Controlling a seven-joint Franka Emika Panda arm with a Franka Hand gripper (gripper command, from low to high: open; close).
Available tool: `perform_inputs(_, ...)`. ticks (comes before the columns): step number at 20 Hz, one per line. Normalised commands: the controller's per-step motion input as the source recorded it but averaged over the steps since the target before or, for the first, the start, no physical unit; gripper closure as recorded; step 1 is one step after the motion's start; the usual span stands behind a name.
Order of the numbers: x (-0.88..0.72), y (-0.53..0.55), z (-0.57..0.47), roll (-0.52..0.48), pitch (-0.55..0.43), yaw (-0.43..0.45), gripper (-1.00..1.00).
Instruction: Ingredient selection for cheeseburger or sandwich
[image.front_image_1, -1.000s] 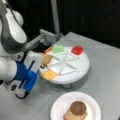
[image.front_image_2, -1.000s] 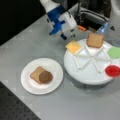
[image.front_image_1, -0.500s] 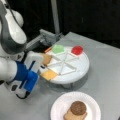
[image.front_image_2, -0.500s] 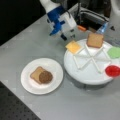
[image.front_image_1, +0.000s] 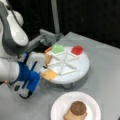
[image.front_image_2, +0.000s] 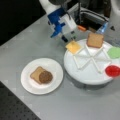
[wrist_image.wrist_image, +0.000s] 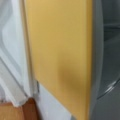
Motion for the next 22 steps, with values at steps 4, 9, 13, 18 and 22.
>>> perform_inputs(4,0.06,0.03,-0.11,0.164,-0.116,0.014,-1.0)
perform_inputs(9,0.04,0.05,-0.11,0.163,-0.127,-0.002,-1.0)
perform_inputs(13,0.03,0.04,-0.07,0.164,-0.117,-0.025,-1.0)
perform_inputs(18,0.02,0.06,-0.04,0.165,-0.109,-0.038,-1.0)
perform_inputs(22,-0.01,0.08,-0.03,0.155,-0.107,-0.032,-1.0)
